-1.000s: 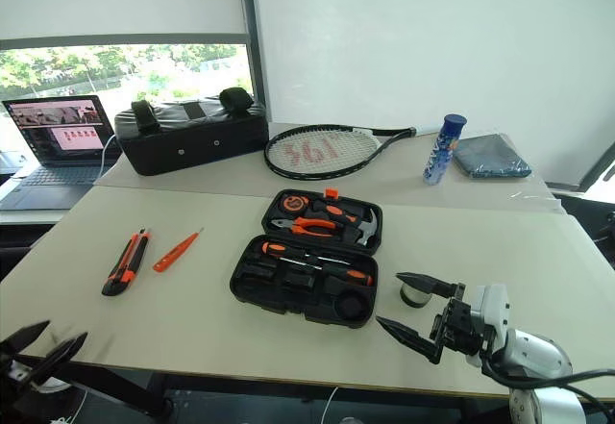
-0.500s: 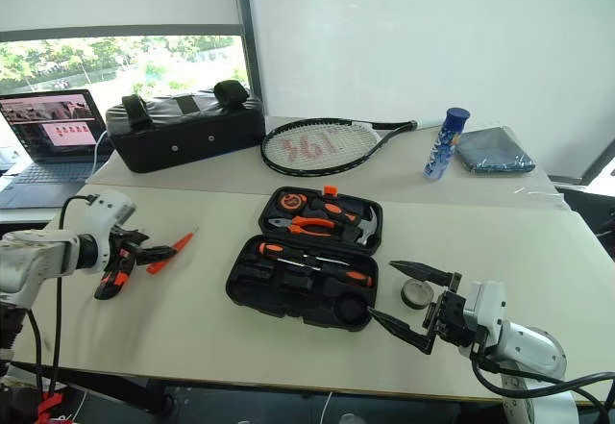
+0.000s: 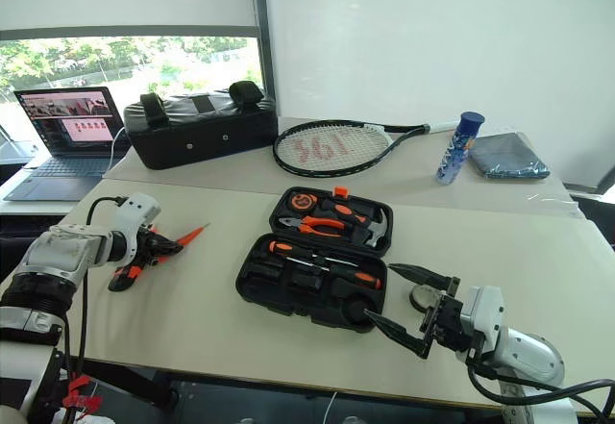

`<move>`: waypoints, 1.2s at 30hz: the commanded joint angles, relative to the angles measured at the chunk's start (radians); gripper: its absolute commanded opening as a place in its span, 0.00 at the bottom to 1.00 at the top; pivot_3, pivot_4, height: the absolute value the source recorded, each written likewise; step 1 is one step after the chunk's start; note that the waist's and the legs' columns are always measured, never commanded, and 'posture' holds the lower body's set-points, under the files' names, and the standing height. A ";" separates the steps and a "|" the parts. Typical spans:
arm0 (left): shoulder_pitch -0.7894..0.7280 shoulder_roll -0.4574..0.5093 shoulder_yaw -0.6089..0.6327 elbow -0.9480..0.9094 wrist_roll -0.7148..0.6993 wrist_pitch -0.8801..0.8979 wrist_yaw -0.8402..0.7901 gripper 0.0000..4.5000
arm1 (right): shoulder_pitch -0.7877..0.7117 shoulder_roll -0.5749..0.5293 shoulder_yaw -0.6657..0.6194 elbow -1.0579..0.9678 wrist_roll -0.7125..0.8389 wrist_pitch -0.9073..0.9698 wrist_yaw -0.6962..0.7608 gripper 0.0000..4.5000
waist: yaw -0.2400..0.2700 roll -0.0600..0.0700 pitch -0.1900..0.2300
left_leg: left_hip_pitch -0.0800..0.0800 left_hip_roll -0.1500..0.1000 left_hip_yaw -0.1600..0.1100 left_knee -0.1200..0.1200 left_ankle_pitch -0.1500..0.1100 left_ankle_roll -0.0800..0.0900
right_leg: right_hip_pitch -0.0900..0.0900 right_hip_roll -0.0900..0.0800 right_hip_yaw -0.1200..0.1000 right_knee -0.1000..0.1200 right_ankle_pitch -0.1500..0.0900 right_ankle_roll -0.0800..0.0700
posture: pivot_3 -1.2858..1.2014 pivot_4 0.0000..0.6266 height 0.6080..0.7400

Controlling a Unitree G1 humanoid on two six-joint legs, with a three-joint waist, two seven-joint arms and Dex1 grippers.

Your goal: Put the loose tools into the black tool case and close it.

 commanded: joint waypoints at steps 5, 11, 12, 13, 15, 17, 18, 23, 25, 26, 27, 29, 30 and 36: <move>-0.037 -0.017 0.161 -0.037 -0.137 -0.294 -0.290 0.10 | 0.042 -0.032 -0.031 -0.063 0.024 -0.016 -0.010 1.00 | 0.005 -0.001 0.000 | -0.003 0.000 0.000 0.001 0.000 0.000 | -0.002 0.000 -0.001 0.000 0.000 0.000 | 0.52 0.24 1.00; -0.055 -0.073 0.040 -0.189 -0.143 -0.518 -0.646 0.10 | 0.081 -0.059 -0.048 -0.096 0.044 -0.001 -0.015 1.00 | 0.014 -0.001 0.000 | -0.003 0.000 0.000 0.001 0.000 0.000 | -0.001 0.000 -0.001 -0.001 0.000 0.000 | 0.52 0.24 1.00; -0.063 -0.084 -0.022 -0.205 -0.102 -0.553 -0.698 0.10 | 0.087 -0.062 -0.048 -0.106 0.051 0.007 -0.017 1.00 | 0.014 0.000 0.000 | -0.002 0.000 0.000 0.001 0.000 0.000 | 0.000 0.000 0.000 -0.001 0.000 0.000 | 0.52 0.24 1.00; -0.073 -0.100 -0.067 -0.208 -0.070 -0.584 -0.730 0.10 | 0.091 -0.064 -0.046 -0.116 0.056 0.013 -0.021 1.00 | 0.016 0.000 0.000 | -0.002 0.000 0.000 0.001 0.000 0.000 | 0.000 0.000 0.000 -0.001 0.000 0.000 | 0.52 0.24 1.00; -0.110 -0.147 -0.124 -0.180 -0.022 -0.627 -0.741 0.10 | 0.101 -0.065 -0.039 -0.135 0.063 0.024 -0.031 1.00 | 0.018 0.000 0.000 | -0.001 -0.001 0.000 0.001 0.000 0.000 | 0.001 0.000 0.000 -0.001 0.000 0.000 | 0.52 0.24 1.00; -0.144 -0.185 -0.157 -0.131 0.021 -0.676 -0.736 0.10 | 0.109 -0.065 -0.032 -0.152 0.066 0.034 -0.042 1.00 | 0.018 -0.001 0.000 | -0.001 -0.001 0.000 0.001 0.000 0.000 | 0.001 0.000 0.000 -0.001 0.000 0.000 | 0.52 0.24 1.00; -0.155 -0.197 -0.167 -0.110 0.038 -0.702 -0.738 0.10 | 0.113 -0.066 -0.030 -0.158 0.067 0.037 -0.046 1.00 | 0.016 -0.001 0.000 | -0.002 -0.001 0.000 0.001 0.000 0.000 | 0.001 0.000 0.000 -0.001 0.001 0.001 | 0.52 0.24 1.00; -0.230 -0.270 -0.250 0.057 0.177 -0.844 -0.691 0.10 | 0.146 -0.057 -0.020 -0.194 0.062 0.044 -0.073 1.00 | 0.005 -0.001 0.000 | -0.002 -0.001 -0.001 0.001 0.000 0.000 | 0.001 0.001 0.001 -0.001 0.001 0.001 | 0.52 0.24 1.00; -0.250 -0.280 -0.269 0.109 0.218 -0.879 -0.680 0.10 | 0.159 -0.054 -0.018 -0.205 0.059 0.042 -0.081 1.00 | 0.003 -0.001 0.000 | -0.002 -0.001 -0.001 0.002 0.000 0.000 | 0.001 0.000 0.001 -0.002 0.001 0.001 | 0.52 0.24 1.00; -0.258 -0.283 -0.276 0.131 0.235 -0.893 -0.675 0.10 | 0.163 -0.054 -0.018 -0.208 0.059 0.041 -0.085 1.00 | 0.002 -0.001 0.000 | -0.002 -0.001 -0.001 0.002 0.000 0.000 | 0.001 0.000 0.001 -0.002 0.001 0.001 | 0.52 0.24 1.00; -0.265 -0.286 -0.279 0.151 0.249 -0.911 -0.670 0.10 | 0.167 -0.053 -0.017 -0.212 0.058 0.041 -0.089 1.00 | 0.001 -0.001 0.000 | -0.002 -0.001 -0.001 0.002 0.000 0.000 | 0.000 0.000 0.001 -0.002 0.001 0.001 | 0.52 0.24 1.00; -0.283 -0.303 -0.279 0.188 0.270 -0.909 -0.642 0.10 | 0.176 -0.051 -0.014 -0.218 0.054 0.037 -0.098 1.00 | 0.002 -0.001 0.000 | -0.002 -0.001 -0.001 0.002 0.000 0.000 | 0.000 0.000 0.001 -0.001 0.001 0.001 | 0.52 0.24 1.00; -0.292 -0.312 -0.281 0.203 0.282 -0.900 -0.628 0.10 | 0.180 -0.049 -0.013 -0.221 0.052 0.034 -0.102 1.00 | 0.003 -0.001 0.000 | -0.002 -0.001 -0.001 0.002 0.000 0.000 | 0.001 0.000 0.001 -0.001 0.001 0.001 | 0.52 0.24 1.00; -0.315 -0.342 -0.286 0.247 0.323 -0.907 -0.618 0.10 | 0.201 -0.046 -0.003 -0.240 0.046 0.033 -0.118 1.00 | 0.005 -0.001 0.000 | -0.003 -0.002 -0.002 0.002 0.000 0.001 | 0.001 0.000 0.001 -0.002 0.001 0.002 | 0.52 0.24 1.00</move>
